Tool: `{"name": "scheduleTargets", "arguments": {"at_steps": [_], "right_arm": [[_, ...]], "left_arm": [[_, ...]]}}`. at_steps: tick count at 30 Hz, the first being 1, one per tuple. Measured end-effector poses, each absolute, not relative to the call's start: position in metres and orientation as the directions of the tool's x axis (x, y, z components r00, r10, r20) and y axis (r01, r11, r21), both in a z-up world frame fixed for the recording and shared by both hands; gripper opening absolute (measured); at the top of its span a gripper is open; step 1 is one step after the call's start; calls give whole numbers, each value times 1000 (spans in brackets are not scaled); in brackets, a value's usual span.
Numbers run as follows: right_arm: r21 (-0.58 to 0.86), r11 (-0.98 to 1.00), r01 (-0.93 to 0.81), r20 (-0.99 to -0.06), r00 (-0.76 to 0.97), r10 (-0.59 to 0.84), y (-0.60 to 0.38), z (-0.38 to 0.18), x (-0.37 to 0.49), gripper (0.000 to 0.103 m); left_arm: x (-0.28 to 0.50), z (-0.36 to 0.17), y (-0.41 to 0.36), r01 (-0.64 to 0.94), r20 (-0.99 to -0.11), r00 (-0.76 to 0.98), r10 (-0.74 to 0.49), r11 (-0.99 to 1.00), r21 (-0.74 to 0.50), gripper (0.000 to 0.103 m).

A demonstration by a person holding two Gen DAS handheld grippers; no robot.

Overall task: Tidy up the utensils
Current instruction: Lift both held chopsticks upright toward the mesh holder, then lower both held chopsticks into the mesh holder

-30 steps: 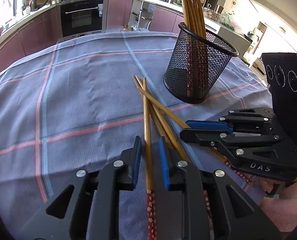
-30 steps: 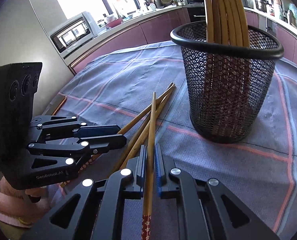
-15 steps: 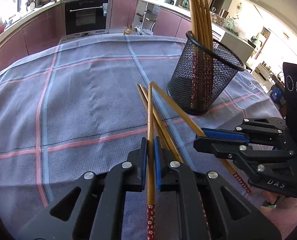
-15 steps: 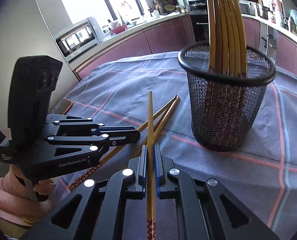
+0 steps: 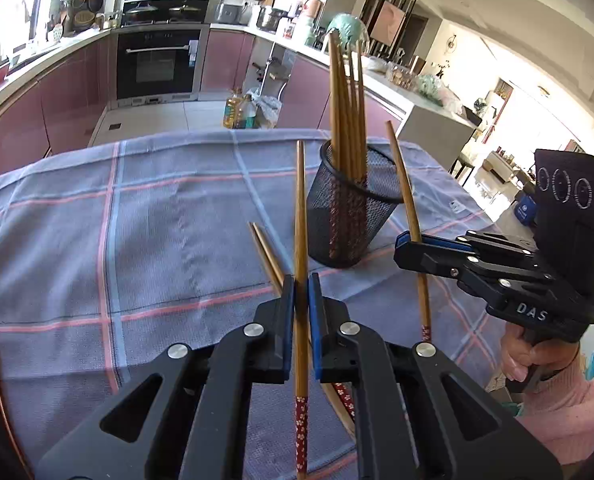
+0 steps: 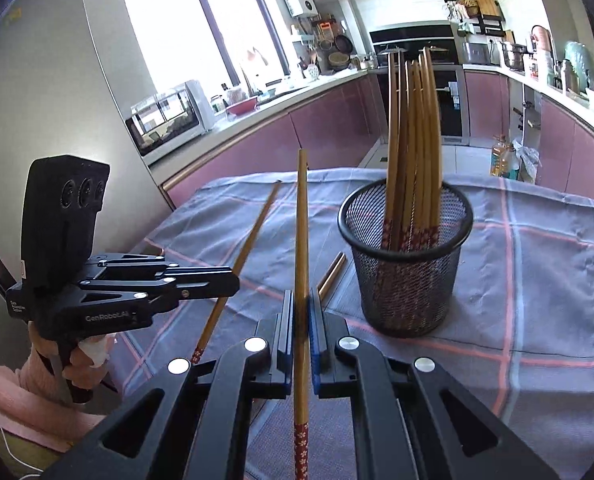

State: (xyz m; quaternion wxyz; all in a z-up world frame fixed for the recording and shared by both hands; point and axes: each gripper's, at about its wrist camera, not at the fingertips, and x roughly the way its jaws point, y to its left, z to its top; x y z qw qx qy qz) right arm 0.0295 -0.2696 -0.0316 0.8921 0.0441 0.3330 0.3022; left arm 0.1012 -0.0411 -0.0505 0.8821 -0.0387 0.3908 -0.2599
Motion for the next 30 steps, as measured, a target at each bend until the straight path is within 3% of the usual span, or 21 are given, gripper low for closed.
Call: {"name": "scheduleTargets", "arguments": {"at_steps": [30], "right_arm": [[219, 829, -515, -423, 715, 556, -303, 42, 31, 6]], "left_arm": [[88, 42, -37, 537, -485, 614, -623, 780, -322, 8]]}}
